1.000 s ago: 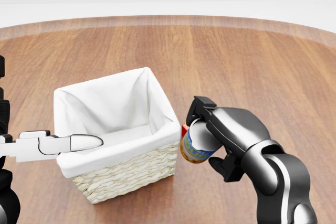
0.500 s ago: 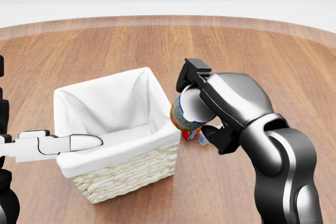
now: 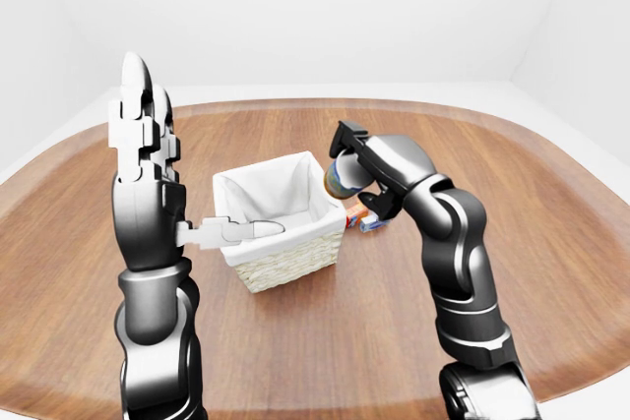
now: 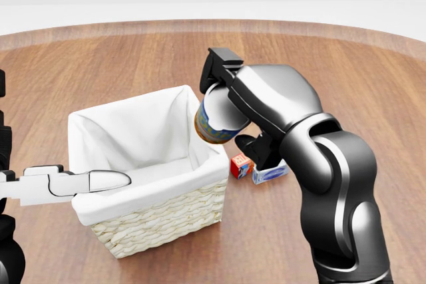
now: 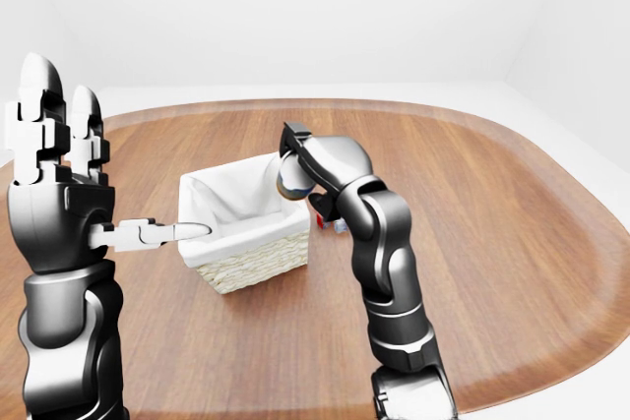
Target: Pick up the alphabet soup and put it in the basket.
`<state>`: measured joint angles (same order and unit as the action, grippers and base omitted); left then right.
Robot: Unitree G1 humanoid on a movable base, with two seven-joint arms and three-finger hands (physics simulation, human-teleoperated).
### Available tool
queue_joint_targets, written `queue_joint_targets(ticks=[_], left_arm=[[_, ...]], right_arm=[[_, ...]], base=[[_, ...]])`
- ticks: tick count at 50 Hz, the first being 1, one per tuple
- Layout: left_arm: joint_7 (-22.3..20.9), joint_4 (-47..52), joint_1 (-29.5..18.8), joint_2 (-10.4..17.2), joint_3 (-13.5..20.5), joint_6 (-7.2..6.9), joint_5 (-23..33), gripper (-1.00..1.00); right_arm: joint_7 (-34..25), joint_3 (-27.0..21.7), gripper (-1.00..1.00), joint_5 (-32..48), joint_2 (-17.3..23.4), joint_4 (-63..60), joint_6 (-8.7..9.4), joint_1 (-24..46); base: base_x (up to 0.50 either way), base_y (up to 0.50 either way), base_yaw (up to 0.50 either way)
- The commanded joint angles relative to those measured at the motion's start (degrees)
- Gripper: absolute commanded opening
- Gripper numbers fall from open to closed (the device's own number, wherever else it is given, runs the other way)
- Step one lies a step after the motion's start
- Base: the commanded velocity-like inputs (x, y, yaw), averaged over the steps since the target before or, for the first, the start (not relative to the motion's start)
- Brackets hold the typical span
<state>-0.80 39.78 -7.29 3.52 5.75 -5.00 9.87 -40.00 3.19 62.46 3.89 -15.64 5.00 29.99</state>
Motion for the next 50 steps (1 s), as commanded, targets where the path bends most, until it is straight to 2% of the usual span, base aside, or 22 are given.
queue_joint_targets(ticks=[1,7,19,28,42,50], left_arm=[[-0.1,0.1,0.0,0.0,-0.1,0.0,0.1,1.0],[-0.1,-0.4,0.1,0.0,0.0,0.0,0.0,1.0],[0.0,-0.4,0.1,0.0,0.0,0.0,0.1,1.0],[0.0,-0.4,-0.1,0.0,0.0,0.0,0.2,1.0],[-0.1,-0.1,0.1,0.0,-0.2,0.0,0.3,1.0],[-0.1,-0.4,0.2,-0.1,-0.1,0.0,0.3,1.0]], right_arm=[[0.0,2.0,-0.95,2.1,-3.4,6.4,0.0,8.8],[0.0,2.5,-0.95,2.3,-4.8,12.5,0.0,14.1],[0.8,3.6,-0.96,3.3,-7.7,18.3,0.0,17.5],[1.8,4.6,-0.95,3.9,-9.0,19.2,0.0,15.8],[2.8,5.4,-0.95,4.6,-11.0,22.5,0.0,17.7],[4.9,5.1,-0.95,3.9,-10.7,25.1,0.0,17.7]], base=[[0.0,0.0,0.0],[0.0,0.0,0.0],[0.0,0.0,0.0],[0.0,0.0,0.0],[0.0,0.0,0.0],[0.0,0.0,0.0]])
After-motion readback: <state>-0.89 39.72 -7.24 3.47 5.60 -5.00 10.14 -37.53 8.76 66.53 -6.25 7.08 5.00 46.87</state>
